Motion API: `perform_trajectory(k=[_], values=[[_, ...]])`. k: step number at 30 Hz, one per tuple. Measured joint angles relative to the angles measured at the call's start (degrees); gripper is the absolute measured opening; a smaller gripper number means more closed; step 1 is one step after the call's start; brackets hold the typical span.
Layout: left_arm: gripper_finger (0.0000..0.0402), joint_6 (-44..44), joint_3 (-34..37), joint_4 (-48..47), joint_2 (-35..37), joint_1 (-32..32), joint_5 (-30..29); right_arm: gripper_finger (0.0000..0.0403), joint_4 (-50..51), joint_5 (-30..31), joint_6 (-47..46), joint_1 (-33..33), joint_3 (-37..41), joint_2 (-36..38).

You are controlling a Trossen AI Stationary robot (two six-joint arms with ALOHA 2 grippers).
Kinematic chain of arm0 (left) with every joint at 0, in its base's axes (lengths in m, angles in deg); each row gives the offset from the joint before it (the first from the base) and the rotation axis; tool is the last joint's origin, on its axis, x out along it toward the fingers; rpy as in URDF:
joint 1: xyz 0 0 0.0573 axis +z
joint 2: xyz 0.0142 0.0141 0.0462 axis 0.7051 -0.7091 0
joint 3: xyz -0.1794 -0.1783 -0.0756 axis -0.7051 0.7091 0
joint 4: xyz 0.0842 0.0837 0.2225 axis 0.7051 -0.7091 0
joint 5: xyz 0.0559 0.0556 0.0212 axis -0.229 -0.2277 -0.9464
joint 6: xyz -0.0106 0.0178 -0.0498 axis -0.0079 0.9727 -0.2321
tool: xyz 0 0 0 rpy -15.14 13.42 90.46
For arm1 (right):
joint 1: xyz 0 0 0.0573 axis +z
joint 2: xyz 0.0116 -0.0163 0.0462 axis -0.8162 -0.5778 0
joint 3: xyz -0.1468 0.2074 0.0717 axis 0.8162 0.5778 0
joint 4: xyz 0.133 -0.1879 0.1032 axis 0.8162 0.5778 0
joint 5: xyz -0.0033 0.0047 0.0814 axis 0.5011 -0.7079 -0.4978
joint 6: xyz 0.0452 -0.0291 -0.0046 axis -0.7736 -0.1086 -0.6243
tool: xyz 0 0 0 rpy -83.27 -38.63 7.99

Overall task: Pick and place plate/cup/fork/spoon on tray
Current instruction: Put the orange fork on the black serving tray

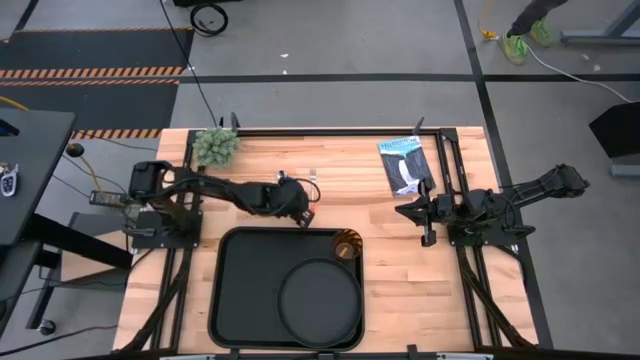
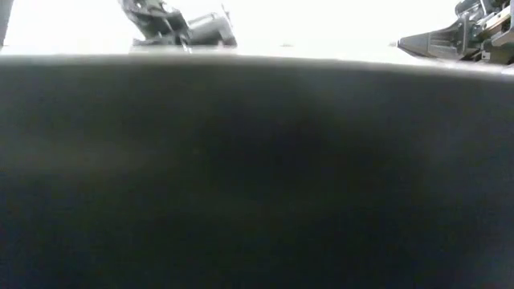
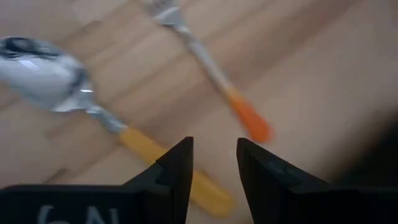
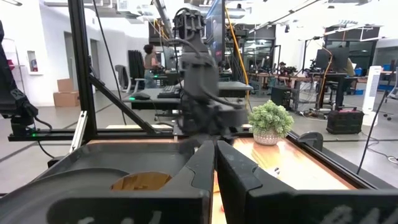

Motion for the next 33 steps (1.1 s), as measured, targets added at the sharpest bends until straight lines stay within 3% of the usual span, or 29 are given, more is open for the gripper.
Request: perform_trajectory(k=[5,16,33], values=[[0.0133,2.1,-4.3,-1.0,-3.8,3.0,-0.5,0.0023,0.0,0.0,0.0,0.0,0.0,0.0],[0.0133,7.0,-24.3,-12.2,-16.9,6.7,-2.8,0.0023,0.0,0.0,0.0,0.0,0.0,0.0],[0.0222,1.6,-25.4,-13.7,-21.0,6.0,-3.4,0.0023,0.0,0.0,0.0,0.0,0.0,-0.3]])
